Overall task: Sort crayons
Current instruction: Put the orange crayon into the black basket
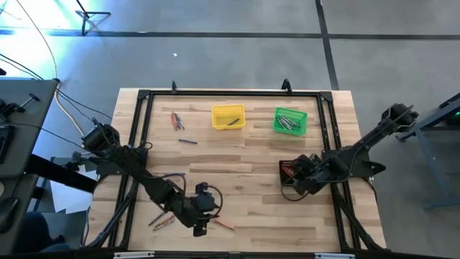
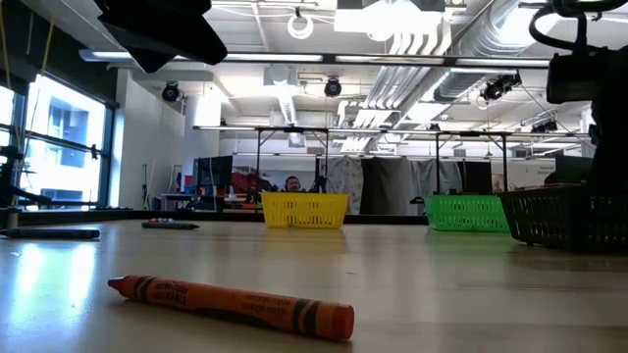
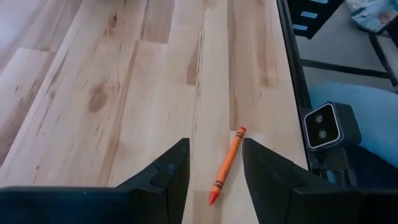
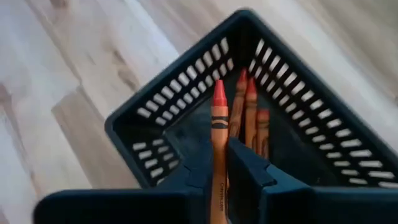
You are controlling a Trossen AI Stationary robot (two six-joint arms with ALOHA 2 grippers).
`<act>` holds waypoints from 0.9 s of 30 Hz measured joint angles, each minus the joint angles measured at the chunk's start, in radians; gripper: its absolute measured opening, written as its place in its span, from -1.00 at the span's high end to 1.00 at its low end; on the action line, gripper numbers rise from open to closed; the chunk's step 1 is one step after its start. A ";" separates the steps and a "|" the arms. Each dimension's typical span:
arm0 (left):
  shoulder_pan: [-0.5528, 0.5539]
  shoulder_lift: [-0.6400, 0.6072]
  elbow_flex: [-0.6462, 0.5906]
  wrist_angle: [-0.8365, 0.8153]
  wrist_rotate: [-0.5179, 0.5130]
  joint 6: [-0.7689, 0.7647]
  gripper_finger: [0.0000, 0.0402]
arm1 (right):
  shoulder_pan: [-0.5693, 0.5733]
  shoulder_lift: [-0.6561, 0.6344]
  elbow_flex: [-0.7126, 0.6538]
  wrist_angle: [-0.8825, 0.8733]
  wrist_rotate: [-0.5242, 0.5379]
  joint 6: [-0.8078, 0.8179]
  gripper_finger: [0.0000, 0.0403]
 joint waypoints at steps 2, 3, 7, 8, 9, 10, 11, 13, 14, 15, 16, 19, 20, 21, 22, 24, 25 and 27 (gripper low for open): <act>0.003 0.000 0.000 0.000 0.000 0.000 0.34 | 0.002 0.000 0.000 0.000 -0.027 0.000 0.71; 0.006 0.000 0.000 0.001 0.000 0.000 0.34 | 0.002 0.000 0.000 0.000 -0.039 -0.001 0.66; 0.016 0.000 0.000 0.001 0.002 -0.002 0.34 | 0.002 0.000 0.002 -0.003 -0.094 0.000 0.51; 0.018 0.000 0.000 0.002 0.004 -0.002 0.34 | 0.002 0.000 0.009 -0.011 -0.108 0.000 0.48; 0.023 0.000 0.000 0.006 0.005 -0.001 0.34 | 0.002 0.000 0.022 -0.015 -0.118 -0.003 0.46; 0.028 0.000 0.000 0.014 0.008 -0.001 0.34 | 0.002 0.000 0.039 -0.018 -0.122 -0.005 0.44; 0.034 0.000 0.000 0.023 0.013 -0.001 0.34 | 0.002 0.000 0.059 -0.024 -0.124 -0.019 0.43; 0.053 0.014 0.002 0.050 0.040 0.000 0.34 | 0.002 0.000 0.108 -0.031 -0.122 -0.062 0.42; 0.061 0.024 0.002 0.056 0.057 0.000 0.34 | 0.002 0.000 0.136 -0.031 -0.115 -0.084 0.41; 0.068 0.037 0.002 0.049 0.069 -0.009 0.34 | 0.002 0.000 0.164 -0.028 -0.107 -0.107 0.41; 0.079 0.054 0.002 0.058 0.091 -0.028 0.34 | 0.002 0.000 0.192 -0.022 -0.098 -0.130 0.41; 0.091 0.117 0.001 0.092 0.198 -0.059 0.34 | 0.011 0.004 0.262 -0.017 -0.057 -0.184 0.41; 0.090 0.143 0.003 0.118 0.240 -0.062 0.34 | 0.015 0.008 0.282 -0.012 -0.042 -0.200 0.41; 0.090 0.170 0.015 0.137 0.281 -0.060 0.34 | 0.022 0.012 0.299 -0.010 -0.028 -0.213 0.41; 0.089 0.190 0.026 0.143 0.316 -0.047 0.34 | 0.028 0.017 0.316 -0.012 -0.020 -0.223 0.41; 0.081 0.234 0.062 0.139 0.374 -0.010 0.34 | 0.036 0.035 0.347 -0.004 -0.008 -0.241 0.41; 0.077 0.253 0.081 0.142 0.396 0.016 0.34 | 0.043 0.044 0.357 -0.005 -0.009 -0.245 0.41; 0.067 0.281 0.118 0.089 0.412 0.067 0.34 | 0.051 0.068 0.379 -0.007 -0.006 -0.248 0.41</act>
